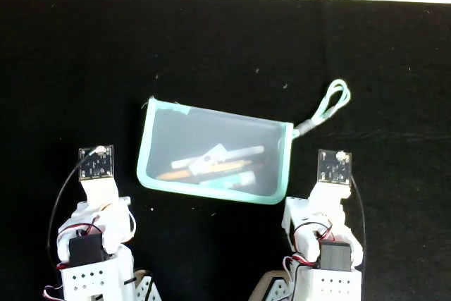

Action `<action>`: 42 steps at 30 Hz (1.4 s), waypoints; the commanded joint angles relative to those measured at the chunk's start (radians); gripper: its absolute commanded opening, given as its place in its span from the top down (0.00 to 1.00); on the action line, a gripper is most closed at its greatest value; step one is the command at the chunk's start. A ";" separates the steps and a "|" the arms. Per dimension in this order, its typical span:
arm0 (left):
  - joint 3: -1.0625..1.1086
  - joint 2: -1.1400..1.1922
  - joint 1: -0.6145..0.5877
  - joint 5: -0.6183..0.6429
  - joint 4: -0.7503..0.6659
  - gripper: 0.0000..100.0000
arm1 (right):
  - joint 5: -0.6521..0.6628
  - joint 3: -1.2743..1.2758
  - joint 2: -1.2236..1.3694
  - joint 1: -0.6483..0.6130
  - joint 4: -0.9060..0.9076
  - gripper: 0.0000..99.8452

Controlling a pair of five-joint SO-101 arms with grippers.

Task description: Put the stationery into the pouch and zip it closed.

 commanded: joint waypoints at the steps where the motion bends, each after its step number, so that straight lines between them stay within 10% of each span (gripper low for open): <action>1: 0.016 -0.010 -0.008 0.005 0.008 0.99 | 0.012 0.139 -0.010 0.007 0.004 0.99; 22: 0.016 -0.012 0.097 0.005 -0.003 0.99 | 0.012 0.139 -0.010 -0.013 -0.013 0.99; 34: 0.016 -0.012 0.114 0.005 -0.439 0.99 | 0.012 0.139 -0.010 -0.021 -0.334 0.99; 42: -0.094 -0.012 0.114 0.006 -0.433 0.99 | 0.008 0.038 -0.010 -0.022 -0.355 0.99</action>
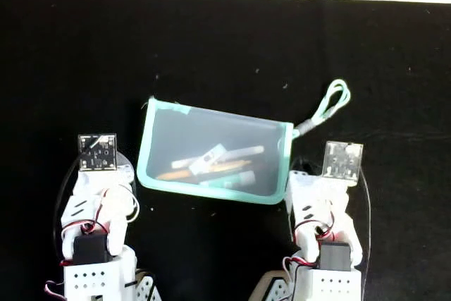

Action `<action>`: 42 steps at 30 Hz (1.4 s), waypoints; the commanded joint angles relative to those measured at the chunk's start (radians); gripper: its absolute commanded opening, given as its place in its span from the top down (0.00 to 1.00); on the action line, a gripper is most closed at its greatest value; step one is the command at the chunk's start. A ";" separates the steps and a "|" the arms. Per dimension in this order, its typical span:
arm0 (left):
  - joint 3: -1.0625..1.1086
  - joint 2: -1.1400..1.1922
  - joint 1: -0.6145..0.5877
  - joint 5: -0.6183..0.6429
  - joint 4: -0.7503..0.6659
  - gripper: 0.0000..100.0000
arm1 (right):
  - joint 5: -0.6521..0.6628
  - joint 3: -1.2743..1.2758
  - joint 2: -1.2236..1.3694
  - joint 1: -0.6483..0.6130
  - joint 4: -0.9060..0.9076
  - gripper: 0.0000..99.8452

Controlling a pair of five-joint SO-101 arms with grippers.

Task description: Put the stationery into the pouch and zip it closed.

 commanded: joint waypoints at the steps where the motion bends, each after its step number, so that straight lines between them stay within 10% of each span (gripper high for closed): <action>1: -0.105 -0.012 0.015 0.005 0.037 0.99 | 0.008 0.010 -0.010 -0.007 0.041 0.99; 30: -0.673 -0.005 0.021 0.003 0.322 0.88 | 0.014 -0.737 0.016 -0.050 0.312 0.99; 42: -1.082 0.510 0.022 0.002 0.325 0.88 | 0.008 -1.153 0.449 -0.130 0.314 0.99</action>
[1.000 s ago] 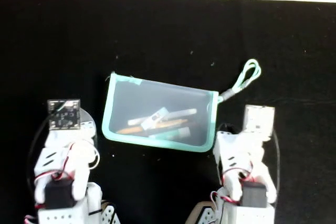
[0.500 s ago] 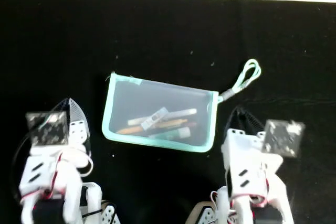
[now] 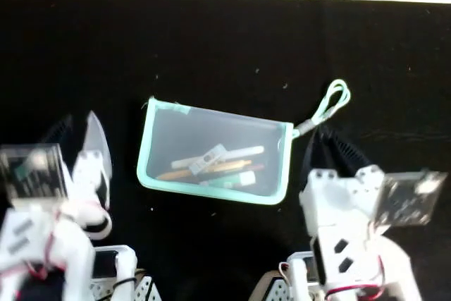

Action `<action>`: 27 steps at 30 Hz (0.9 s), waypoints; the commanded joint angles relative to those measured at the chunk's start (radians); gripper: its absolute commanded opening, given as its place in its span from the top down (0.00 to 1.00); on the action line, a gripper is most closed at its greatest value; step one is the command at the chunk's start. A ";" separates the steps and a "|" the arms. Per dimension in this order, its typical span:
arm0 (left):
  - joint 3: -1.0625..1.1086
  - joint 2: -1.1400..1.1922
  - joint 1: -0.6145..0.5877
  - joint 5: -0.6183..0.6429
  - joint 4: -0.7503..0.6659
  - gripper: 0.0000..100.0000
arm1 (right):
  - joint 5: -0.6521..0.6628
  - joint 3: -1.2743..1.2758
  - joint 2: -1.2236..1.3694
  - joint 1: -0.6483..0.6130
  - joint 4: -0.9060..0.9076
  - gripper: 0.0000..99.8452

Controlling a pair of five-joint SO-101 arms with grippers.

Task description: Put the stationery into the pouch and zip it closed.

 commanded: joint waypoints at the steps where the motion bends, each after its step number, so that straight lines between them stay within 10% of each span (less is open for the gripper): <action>1: -0.120 0.179 0.013 0.003 0.006 0.88 | 0.008 -0.137 0.150 -0.008 0.004 0.99; 12: -0.139 0.453 0.012 0.002 0.005 0.69 | 0.011 -0.257 0.400 -0.008 0.004 0.98; 20: -0.147 0.598 0.012 -0.207 0.098 0.64 | 0.014 -0.259 0.427 -0.005 0.074 0.73; 27: -0.142 0.685 0.005 -0.207 0.120 0.64 | 0.015 -0.271 0.427 -0.004 0.071 0.72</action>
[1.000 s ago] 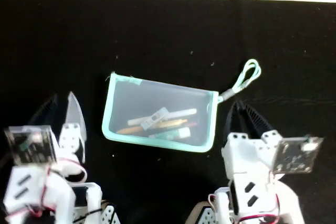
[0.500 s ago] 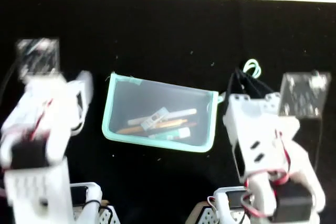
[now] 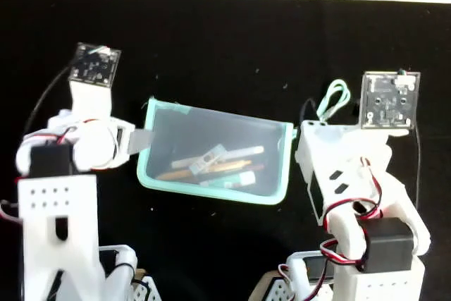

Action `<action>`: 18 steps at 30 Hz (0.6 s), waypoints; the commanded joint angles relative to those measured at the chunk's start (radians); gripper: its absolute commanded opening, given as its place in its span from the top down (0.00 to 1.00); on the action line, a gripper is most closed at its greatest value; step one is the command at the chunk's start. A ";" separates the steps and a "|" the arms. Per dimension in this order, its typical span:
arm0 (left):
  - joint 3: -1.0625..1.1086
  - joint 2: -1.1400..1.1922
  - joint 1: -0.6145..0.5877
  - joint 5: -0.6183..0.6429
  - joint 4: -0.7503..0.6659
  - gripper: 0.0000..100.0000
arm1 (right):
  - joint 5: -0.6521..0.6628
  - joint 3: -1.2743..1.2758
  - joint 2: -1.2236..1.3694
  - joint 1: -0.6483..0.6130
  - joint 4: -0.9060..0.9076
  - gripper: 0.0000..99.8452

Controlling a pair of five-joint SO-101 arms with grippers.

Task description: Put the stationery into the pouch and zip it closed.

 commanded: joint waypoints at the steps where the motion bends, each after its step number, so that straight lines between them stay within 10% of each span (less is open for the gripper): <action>1: -0.036 0.022 0.005 -0.006 0.005 0.64 | 0.015 -0.070 0.007 0.004 -0.001 0.72; 18: -0.033 0.031 0.005 -0.005 0.006 0.71 | 0.152 -0.113 0.343 0.183 -0.107 0.75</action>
